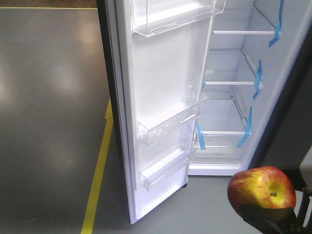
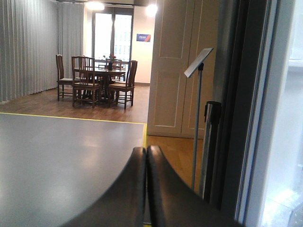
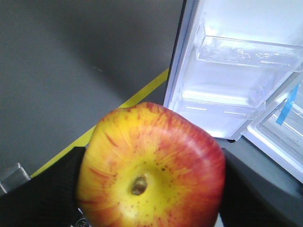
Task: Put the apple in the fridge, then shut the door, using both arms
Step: 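Approach the open fridge door bins with the apple held, then stop in front of the fridge door, apple held in right gripper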
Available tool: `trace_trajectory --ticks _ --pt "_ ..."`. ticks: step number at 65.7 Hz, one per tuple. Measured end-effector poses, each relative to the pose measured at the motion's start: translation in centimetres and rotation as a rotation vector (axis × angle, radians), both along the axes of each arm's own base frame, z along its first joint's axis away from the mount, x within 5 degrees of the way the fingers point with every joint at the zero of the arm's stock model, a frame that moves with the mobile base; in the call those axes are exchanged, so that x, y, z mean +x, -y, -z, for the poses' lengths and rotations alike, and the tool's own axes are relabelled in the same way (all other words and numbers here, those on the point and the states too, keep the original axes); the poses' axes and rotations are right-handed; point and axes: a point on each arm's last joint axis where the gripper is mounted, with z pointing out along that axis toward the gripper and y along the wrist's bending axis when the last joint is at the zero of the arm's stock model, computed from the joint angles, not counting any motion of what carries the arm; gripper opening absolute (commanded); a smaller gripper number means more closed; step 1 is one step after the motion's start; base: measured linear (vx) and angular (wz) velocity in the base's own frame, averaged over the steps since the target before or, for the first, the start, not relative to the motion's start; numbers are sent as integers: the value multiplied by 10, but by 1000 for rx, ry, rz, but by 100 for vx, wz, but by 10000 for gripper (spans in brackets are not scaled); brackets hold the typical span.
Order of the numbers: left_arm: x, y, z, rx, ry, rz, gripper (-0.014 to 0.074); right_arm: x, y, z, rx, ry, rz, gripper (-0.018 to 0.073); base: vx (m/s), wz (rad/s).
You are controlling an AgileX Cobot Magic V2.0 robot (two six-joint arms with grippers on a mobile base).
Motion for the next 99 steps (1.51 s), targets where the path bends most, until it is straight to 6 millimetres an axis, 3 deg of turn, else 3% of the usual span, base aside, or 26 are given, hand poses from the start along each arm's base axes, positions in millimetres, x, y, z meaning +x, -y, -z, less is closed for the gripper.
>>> trace_trajectory --ticks 99 --pt "0 0 0 0 0 0 -6 0 0 1 -5 -7 0 183 6 0"
